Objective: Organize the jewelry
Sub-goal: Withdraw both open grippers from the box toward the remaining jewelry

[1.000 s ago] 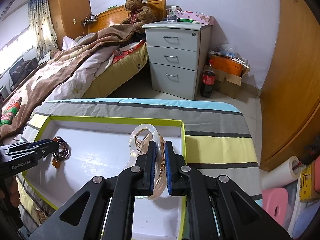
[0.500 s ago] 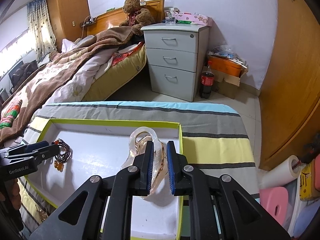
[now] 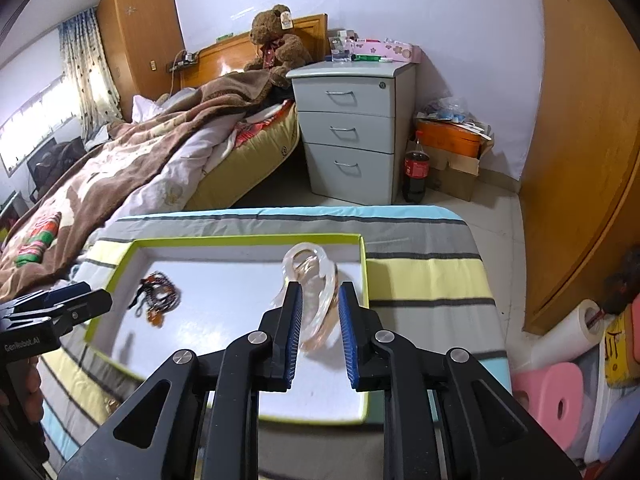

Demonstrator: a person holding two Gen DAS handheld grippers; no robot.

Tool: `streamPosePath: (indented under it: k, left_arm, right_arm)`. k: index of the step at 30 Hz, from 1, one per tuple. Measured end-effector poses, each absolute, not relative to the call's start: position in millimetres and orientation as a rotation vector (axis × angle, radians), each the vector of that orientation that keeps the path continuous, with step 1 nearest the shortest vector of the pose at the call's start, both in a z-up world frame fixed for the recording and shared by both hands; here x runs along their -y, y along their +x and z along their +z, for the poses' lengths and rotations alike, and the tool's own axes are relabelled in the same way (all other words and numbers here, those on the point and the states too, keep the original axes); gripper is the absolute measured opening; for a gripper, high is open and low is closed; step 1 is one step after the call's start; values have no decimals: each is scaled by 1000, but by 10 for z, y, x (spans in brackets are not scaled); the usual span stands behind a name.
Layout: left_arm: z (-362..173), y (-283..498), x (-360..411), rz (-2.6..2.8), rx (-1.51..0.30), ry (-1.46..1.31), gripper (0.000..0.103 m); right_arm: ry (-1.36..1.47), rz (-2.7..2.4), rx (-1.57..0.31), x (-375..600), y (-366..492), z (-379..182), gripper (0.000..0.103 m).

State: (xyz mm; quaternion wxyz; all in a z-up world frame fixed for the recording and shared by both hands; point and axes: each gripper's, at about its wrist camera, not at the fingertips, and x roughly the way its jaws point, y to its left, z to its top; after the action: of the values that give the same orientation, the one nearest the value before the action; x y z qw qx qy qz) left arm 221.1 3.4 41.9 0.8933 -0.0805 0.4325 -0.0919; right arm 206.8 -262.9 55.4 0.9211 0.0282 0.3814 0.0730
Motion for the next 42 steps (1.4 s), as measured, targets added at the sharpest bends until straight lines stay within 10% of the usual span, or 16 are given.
streamPosePath:
  k: [42]
  left_arm:
    - [175, 404, -512, -217, -823, -219, 84]
  right_arm:
    - [13, 228, -911, 2260, 552, -3, 41]
